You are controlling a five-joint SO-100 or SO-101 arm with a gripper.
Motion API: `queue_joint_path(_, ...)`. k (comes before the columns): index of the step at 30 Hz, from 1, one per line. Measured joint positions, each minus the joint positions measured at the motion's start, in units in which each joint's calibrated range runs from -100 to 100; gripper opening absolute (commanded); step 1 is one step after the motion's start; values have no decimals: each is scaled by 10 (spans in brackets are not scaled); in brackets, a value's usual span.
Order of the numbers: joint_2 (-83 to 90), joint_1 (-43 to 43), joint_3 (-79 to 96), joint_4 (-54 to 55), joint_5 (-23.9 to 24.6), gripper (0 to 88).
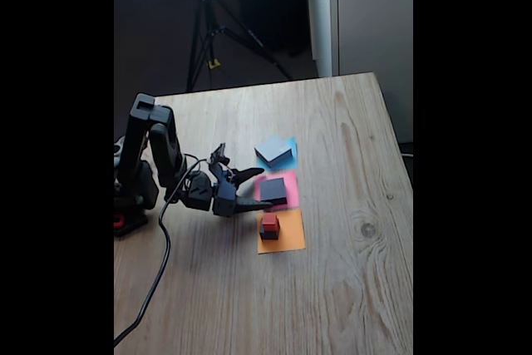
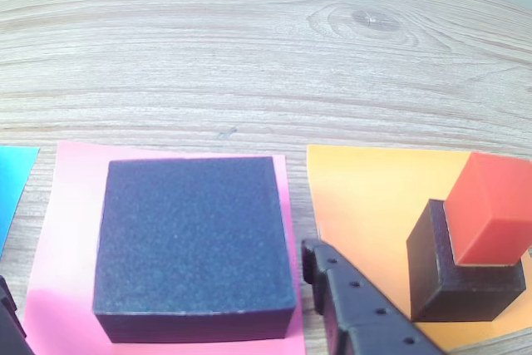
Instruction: Tower of hanoi
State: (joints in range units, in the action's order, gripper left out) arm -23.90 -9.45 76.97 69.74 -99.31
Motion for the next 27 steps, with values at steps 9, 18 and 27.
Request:
queue_joint_path(9, -12, 0, -28, -1, 0, 419)
queue_joint_path(18, -17, 5, -34, -6, 0, 389)
queue_joint_path(27, -27, 9, -39, -6, 0, 345)
